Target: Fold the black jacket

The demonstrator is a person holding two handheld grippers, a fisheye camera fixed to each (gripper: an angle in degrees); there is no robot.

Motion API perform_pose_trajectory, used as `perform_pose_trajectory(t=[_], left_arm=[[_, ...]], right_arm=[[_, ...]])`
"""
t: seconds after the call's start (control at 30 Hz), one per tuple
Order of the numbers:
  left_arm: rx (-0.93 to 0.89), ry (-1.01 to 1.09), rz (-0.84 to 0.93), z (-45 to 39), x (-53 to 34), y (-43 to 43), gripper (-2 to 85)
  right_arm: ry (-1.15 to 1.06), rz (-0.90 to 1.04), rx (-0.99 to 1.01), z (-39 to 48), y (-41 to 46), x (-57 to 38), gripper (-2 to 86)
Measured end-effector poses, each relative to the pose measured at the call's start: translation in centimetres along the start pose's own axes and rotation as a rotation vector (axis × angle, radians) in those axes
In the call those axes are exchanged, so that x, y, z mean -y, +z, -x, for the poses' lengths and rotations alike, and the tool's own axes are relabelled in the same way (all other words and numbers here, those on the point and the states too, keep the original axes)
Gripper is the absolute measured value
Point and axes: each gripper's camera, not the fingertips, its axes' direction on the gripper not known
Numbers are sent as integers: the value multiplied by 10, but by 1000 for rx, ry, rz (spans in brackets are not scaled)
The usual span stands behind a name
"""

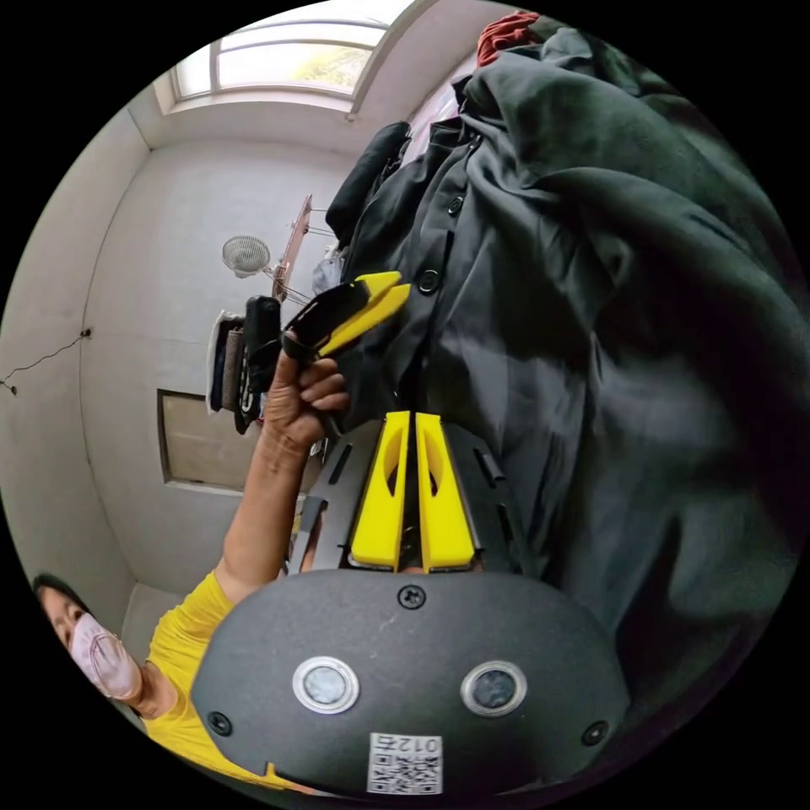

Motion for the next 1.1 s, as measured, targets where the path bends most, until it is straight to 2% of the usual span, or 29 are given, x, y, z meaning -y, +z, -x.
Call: perform_pose_trajectory(t=[0.1,0.27,0.37,0.53,0.67,0.8,0.9,1.03,1.1], left_arm=[[33,50,-41,-34,-17,-21,45],[235,255,284,-103,-90,2,16],[279,291,372,-120,-145,25,7],[215,216,329,-128,-190,33,4],[139,253,145,-168,-217,15,4],[-14,263,214,-201,-237,44,3],[-65,295,242,-228,-257,71,1],[11,367,297,-263,-280,103,1],[12,393,355,-273,-288,118,1]], right_arm=[[-9,-33,1,3,-8,-37,17],[-125,-67,1,23,-24,-124,17],[-215,-97,-77,35,-40,-185,19],[-320,-142,-295,48,-75,-273,28],[-448,-100,-454,60,-83,-360,50],[-527,-49,-584,58,-56,-440,95],[-490,-132,-706,45,-45,-478,107],[-407,-155,-584,22,-42,-494,108],[-397,-162,-599,13,-32,-502,70]])
